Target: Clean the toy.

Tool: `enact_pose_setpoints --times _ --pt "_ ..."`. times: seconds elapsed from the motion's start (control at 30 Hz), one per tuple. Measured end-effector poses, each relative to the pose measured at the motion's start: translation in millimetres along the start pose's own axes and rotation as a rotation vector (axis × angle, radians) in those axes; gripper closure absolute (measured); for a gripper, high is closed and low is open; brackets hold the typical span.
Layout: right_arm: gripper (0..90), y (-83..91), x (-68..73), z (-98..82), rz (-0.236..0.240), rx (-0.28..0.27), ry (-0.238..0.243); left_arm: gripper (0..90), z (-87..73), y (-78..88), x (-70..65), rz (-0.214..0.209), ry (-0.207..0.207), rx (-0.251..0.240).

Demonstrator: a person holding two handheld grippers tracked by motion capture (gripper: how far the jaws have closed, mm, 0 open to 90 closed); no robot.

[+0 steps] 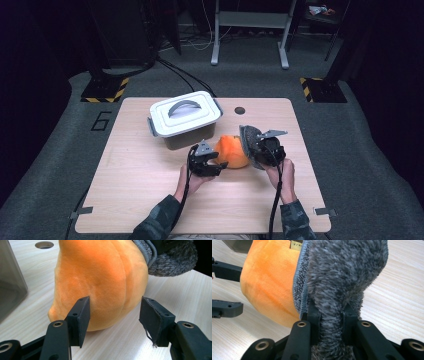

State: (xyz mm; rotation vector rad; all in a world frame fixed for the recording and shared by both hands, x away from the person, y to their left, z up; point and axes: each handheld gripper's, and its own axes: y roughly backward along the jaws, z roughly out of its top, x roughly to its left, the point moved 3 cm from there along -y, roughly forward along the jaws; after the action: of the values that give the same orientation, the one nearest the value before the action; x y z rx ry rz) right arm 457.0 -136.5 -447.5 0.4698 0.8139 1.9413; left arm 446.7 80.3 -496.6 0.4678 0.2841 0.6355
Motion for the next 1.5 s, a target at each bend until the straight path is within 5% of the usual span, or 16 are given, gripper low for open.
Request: enact_pose_setpoints --times 0.17,0.27,0.4,0.53,0.7,0.87,1.17,1.5 --pt "74.4 -0.8 -0.4 -0.2 -0.003 -0.002 -0.009 45.1 0.8 -7.9 -4.0 0.079 -0.121 0.023" --pt "74.4 -1.7 -0.6 -0.5 -0.004 -0.006 -0.003 54.2 0.6 -9.6 -3.9 0.092 -0.121 0.017" --pt "74.4 -1.2 -2.2 -1.5 -0.004 -0.008 -0.008 73.7 0.3 -11.4 -3.3 0.086 -0.105 0.011" --pt "74.3 4.0 -2.1 -0.1 -0.008 -0.027 -0.015 79.8 2.0 -9.3 -1.4 0.062 -0.076 -0.017" --pt "74.3 19.7 3.4 7.0 0.022 -0.063 0.015 81.2 6.1 -6.0 -0.2 -0.002 0.010 -0.069" --pt "74.2 32.9 22.6 18.2 0.042 -0.087 0.074 81.4 12.4 -2.4 -4.9 -0.048 0.036 -0.087" --pt "74.1 11.9 35.6 23.4 0.032 -0.044 0.094 80.7 5.7 -4.7 3.9 -0.037 0.079 -0.045" --pt "74.1 7.0 19.2 13.2 0.012 -0.032 0.049 79.2 2.0 -6.3 6.3 -0.023 0.100 -0.035"
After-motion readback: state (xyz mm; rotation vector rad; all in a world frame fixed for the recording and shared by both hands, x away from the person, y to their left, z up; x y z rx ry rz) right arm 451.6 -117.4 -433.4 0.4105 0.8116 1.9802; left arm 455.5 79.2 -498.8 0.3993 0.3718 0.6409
